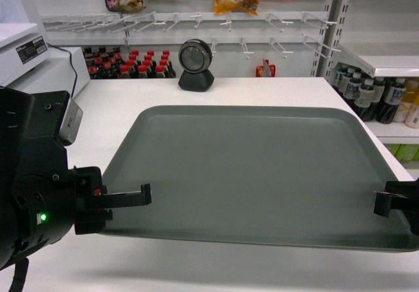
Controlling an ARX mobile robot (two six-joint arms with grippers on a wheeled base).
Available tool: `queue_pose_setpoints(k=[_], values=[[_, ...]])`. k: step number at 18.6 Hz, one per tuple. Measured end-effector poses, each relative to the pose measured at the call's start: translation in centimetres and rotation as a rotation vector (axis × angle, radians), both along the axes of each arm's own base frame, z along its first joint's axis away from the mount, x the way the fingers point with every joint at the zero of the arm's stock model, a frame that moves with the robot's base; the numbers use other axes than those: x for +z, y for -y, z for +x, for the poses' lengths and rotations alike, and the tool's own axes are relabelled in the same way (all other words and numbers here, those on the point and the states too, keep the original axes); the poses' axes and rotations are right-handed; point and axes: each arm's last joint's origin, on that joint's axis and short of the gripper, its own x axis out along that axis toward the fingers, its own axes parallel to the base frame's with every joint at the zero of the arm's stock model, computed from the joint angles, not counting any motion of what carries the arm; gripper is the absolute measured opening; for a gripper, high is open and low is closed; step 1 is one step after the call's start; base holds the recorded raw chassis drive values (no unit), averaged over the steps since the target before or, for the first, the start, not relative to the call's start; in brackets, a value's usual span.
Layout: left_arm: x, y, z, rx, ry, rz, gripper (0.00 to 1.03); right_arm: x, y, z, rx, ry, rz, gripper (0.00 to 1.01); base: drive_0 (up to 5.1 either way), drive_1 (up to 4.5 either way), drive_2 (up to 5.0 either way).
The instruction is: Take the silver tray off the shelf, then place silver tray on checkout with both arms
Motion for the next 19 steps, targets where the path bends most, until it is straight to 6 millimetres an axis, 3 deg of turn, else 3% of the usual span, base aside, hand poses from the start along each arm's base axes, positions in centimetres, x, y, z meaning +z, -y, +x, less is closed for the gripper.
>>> queue_pose_setpoints(k=[4, 7, 11, 17, 19], values=[[0.0, 0.1, 0.0, 0.017, -0.038, 0.033, 0.03, 0.0, 0.0, 0.0, 0.005, -0.002, 0.002, 0.03, -0.2, 3.01, -3.5], [1.6, 0.6, 1.5, 0.089, -0.170, 0.171, 0.03, 0.0, 0.2, 1.1, 0.108, -0.112, 0.055, 0.03, 0.0, 0.00, 0.0], [2.5, -0.8, 6.9, 0.120, -0.179, 0.053, 0.03, 1.3, -0.3, 6.8, 0.136, -0.060, 0.076, 0.03, 0.0, 0.00, 0.0], [0.5, -2.3, 15.9, 0.118, -0.172, 0.000, 0.03, -1.8, -2.0, 16.2, 0.130, -0.042, 0.046, 0.03, 0.0, 0.00, 0.0], [0.3, -2.3, 17.7, 0.124, -0.181, 0.017, 0.03, -2.7, -2.4, 18.3, 0.134, -0.050, 0.027, 0.03, 0.0, 0.00, 0.0]])
